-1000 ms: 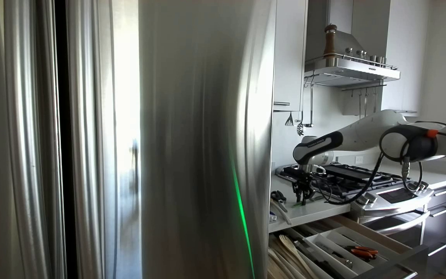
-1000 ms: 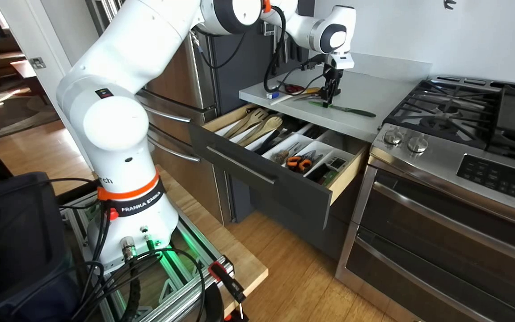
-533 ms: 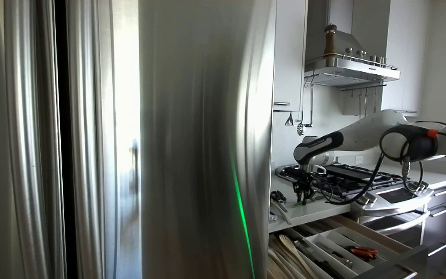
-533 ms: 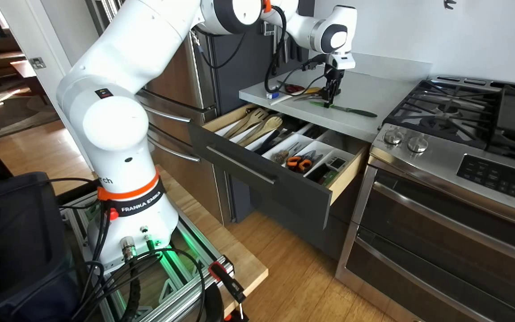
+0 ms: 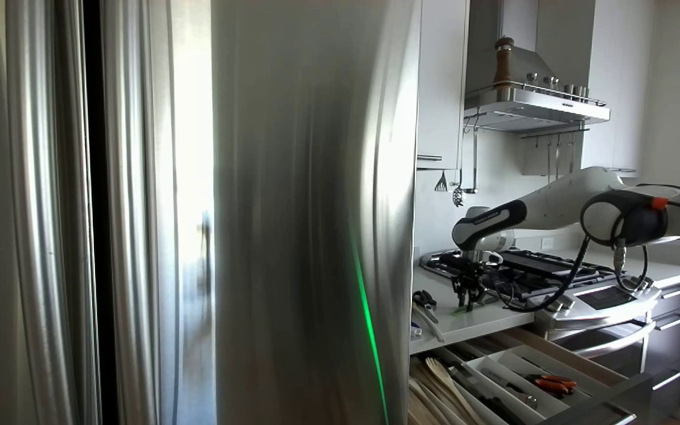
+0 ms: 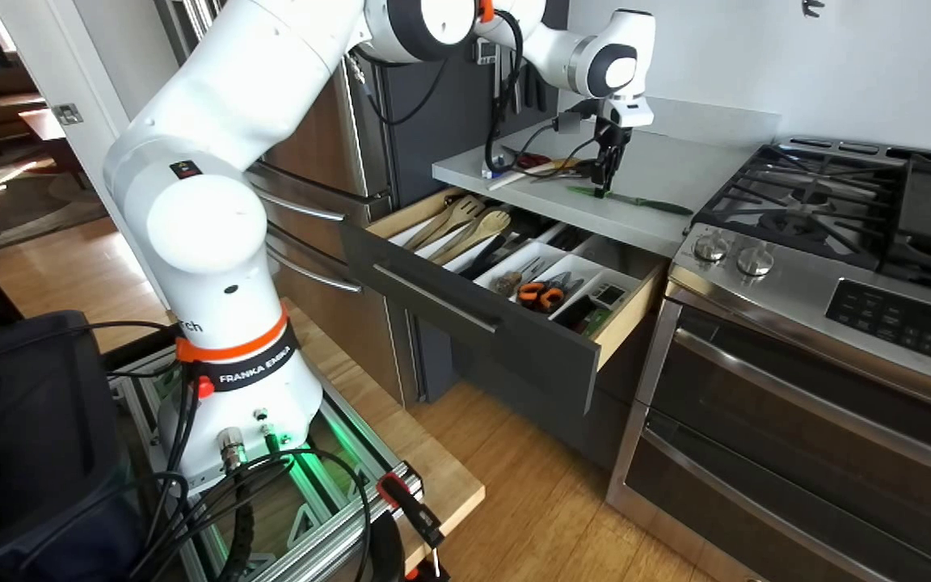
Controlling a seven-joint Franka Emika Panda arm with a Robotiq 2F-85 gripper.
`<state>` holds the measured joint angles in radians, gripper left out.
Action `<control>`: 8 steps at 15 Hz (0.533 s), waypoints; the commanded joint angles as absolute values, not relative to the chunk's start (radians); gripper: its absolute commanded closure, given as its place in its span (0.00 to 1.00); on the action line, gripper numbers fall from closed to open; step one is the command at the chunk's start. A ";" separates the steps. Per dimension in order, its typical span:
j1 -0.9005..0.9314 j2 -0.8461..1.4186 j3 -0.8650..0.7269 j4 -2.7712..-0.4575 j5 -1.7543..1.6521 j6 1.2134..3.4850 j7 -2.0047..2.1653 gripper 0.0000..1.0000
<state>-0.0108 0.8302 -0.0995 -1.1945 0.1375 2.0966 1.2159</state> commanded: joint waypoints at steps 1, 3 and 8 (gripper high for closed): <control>-0.023 0.810 -0.102 -1.229 0.138 2.113 1.183 0.92; -0.027 0.810 -0.103 -1.227 0.139 2.112 1.175 0.92; -0.034 0.811 -0.104 -1.225 0.142 2.108 1.162 0.92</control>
